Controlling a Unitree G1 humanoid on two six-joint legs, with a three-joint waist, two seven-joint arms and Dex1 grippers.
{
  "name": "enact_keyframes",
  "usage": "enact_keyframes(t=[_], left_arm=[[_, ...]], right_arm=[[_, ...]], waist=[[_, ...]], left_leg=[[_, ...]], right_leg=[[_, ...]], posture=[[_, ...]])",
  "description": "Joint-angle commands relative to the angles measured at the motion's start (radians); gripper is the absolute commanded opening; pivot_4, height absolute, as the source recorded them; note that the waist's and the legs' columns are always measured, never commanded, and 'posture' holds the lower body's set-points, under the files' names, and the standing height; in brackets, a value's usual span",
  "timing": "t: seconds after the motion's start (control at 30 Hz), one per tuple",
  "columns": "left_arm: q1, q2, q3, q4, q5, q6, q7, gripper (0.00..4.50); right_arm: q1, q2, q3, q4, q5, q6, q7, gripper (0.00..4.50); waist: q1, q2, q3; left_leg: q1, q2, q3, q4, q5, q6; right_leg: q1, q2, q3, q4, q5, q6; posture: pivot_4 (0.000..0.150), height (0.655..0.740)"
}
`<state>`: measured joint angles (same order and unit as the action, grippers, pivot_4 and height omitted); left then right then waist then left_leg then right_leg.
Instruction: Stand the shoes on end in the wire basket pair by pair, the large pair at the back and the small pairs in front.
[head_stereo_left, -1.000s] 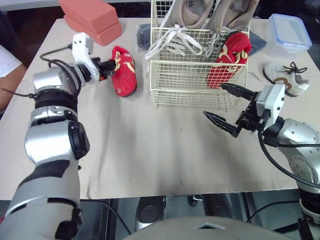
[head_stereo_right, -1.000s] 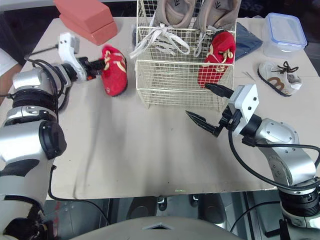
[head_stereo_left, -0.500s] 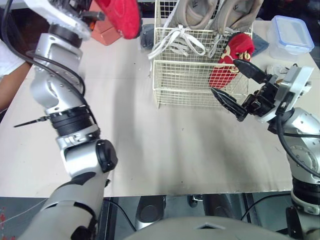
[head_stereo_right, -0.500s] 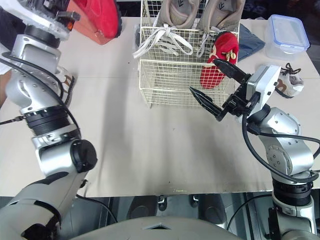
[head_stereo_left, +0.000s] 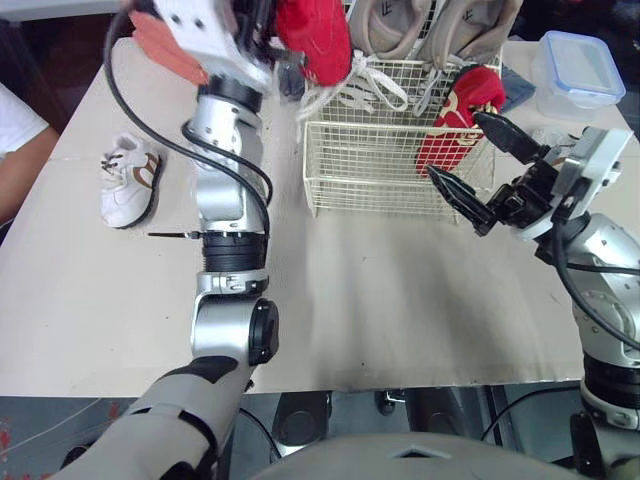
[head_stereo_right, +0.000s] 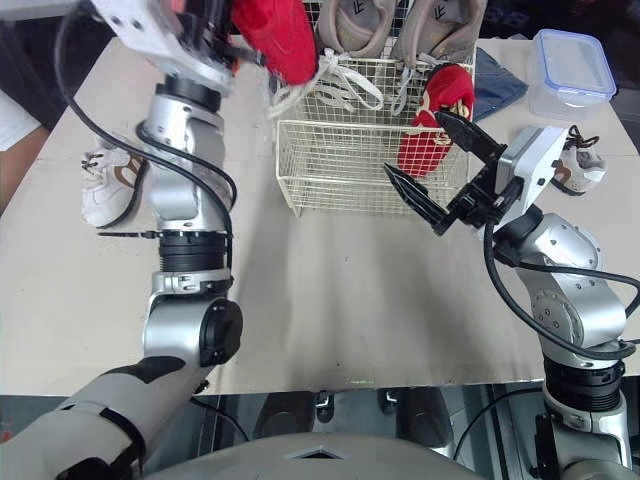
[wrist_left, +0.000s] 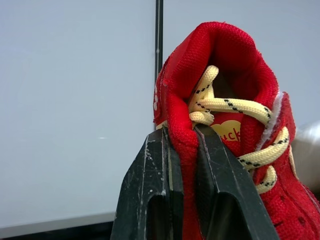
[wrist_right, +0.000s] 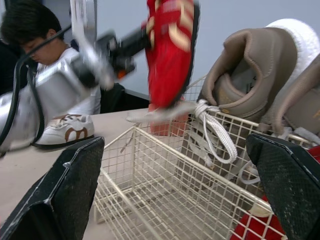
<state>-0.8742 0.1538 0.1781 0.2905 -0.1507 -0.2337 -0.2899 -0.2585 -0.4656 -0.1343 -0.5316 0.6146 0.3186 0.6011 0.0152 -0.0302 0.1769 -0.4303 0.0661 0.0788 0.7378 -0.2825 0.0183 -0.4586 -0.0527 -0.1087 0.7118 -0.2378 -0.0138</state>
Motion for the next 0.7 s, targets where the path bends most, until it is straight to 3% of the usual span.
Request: enact_keyframes(t=[0.03, 0.43, 0.7], left_arm=[[0.001, -0.013, -0.037, 0.044, 0.068, -0.098, 0.054, 0.10], [0.023, -0.083, -0.127, 0.100, 0.113, -0.130, 0.087, 0.10], [0.046, -0.063, -0.158, 0.115, 0.169, -0.132, 0.096, 0.10]], right_arm=[[0.005, -0.010, -0.036, -0.049, 0.009, -0.009, -0.021, 4.50], [0.016, -0.013, -0.037, -0.058, 0.021, -0.002, -0.032, 4.50], [0.019, -0.012, -0.036, -0.058, 0.020, -0.003, -0.040, 4.50]], waist=[[0.001, 0.000, 0.000], [0.003, 0.000, -0.001], [0.005, 0.000, -0.001]], left_leg=[[0.000, 0.000, 0.000, 0.000, 0.000, 0.000], [0.003, -0.002, -0.006, 0.001, -0.001, 0.003], [0.002, -0.002, -0.007, 0.001, 0.000, 0.001]], right_leg=[[0.000, 0.000, 0.000, 0.000, 0.000, 0.000], [0.008, -0.002, -0.007, -0.003, 0.000, 0.000], [0.008, -0.003, -0.009, -0.003, 0.000, 0.000]], posture=[[0.150, 0.6860], [0.150, 0.6860], [0.150, 0.6860]])
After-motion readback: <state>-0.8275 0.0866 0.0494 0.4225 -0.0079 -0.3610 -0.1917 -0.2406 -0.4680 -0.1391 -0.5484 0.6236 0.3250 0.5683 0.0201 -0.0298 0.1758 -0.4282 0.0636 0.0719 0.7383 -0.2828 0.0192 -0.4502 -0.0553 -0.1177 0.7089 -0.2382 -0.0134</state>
